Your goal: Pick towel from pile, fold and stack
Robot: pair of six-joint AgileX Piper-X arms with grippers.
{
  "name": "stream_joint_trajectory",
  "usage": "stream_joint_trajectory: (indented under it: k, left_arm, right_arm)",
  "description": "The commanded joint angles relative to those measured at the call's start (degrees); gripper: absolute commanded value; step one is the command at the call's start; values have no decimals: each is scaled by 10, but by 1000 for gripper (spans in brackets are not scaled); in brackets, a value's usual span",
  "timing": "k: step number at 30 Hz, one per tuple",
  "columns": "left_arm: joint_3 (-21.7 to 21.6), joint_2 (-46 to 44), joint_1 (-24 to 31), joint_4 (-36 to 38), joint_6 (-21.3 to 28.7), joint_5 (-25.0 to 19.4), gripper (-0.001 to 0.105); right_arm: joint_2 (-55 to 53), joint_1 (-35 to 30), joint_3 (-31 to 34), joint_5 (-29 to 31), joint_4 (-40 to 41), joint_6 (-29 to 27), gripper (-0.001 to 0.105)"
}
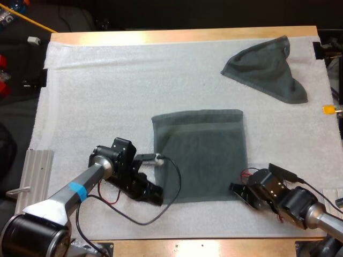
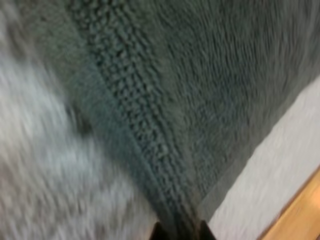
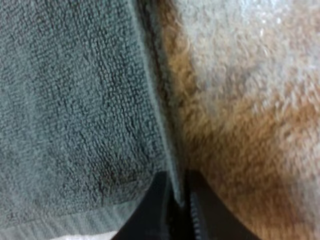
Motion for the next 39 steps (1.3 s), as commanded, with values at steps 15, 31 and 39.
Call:
stream_joint_trajectory:
  k: [15, 31, 39]
  left_arm:
    - [-1, -86, -61, -11, -26, 4, 0]
    - [-2, -36, 63, -317, -267, 132, 0]
    - [-2, -13, 116, -424, -339, 130, 0]
  right_arm:
    - [-83, 0, -42, -69, 83, -20, 0]
    - [44, -170, -42, -128, -208, 144, 0]
    - [107, -220, -42, -149, -323, 201, 0]
